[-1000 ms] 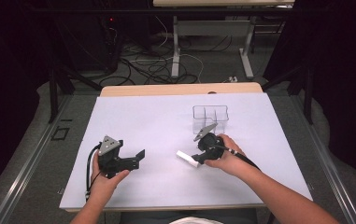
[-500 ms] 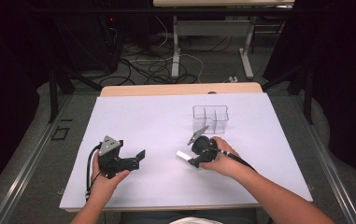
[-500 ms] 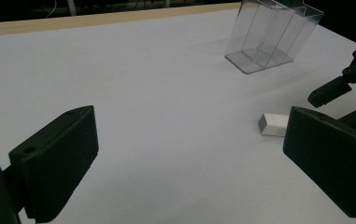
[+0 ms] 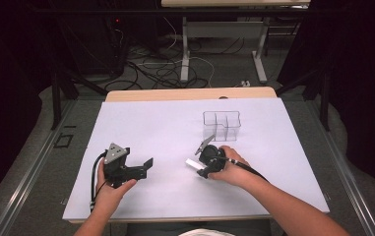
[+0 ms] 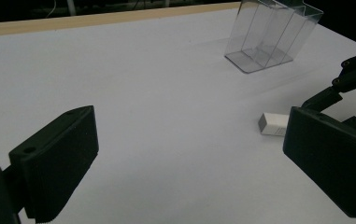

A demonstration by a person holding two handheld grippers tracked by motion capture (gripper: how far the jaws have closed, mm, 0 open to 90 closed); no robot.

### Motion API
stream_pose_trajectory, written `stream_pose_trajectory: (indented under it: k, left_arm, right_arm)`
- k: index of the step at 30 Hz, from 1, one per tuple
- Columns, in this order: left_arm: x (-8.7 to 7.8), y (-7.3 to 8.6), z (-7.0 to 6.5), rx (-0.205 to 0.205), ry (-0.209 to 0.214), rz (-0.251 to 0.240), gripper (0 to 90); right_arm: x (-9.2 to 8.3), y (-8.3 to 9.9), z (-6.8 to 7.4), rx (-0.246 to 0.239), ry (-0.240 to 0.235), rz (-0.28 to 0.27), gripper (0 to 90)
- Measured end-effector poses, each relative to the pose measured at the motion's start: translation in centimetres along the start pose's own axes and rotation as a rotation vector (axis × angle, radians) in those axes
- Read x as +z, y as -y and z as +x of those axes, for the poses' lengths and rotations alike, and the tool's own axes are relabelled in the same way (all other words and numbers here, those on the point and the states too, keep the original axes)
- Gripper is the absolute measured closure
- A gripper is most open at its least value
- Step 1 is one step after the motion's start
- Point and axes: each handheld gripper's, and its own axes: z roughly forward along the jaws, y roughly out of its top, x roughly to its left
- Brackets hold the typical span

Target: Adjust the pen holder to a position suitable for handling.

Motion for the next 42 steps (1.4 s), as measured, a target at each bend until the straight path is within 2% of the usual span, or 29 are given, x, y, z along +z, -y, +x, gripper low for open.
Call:
stream_pose_trajectory:
  k: [8, 13, 16, 20, 33, 42]
  left_arm:
    - [0.0, 0.0, 0.0, 0.002, 0.000, 0.001, 3.6]
    - [0.0, 0.0, 0.0, 0.019, -0.001, 0.008, 3.6]
    - [0.1, 0.0, -0.1, 0.019, -0.001, 0.012, 3.5]
    - [0.1, 0.0, -0.1, 0.019, -0.003, 0.011, 3.5]
    - [0.0, 0.0, 0.0, 0.020, -0.002, 0.011, 3.6]
    - [0.0, 0.0, 0.0, 0.026, -0.006, 0.014, 3.6]
  right_arm:
    - [0.1, 0.0, 0.1, -0.004, 0.005, 0.010, 51.6]
    - [-0.2, 0.0, -0.1, 0.004, -0.006, -0.011, 51.6]
    - [-0.1, 0.0, -0.1, 0.007, -0.007, -0.005, 51.6]
    - [0.2, 0.0, -0.1, -0.012, -0.004, 0.007, 51.7]
    - [0.6, 0.0, -0.1, 0.004, 0.001, 0.035, 54.7]
    - [0.7, 0.0, -0.1, 0.005, 0.003, 0.032, 53.8]
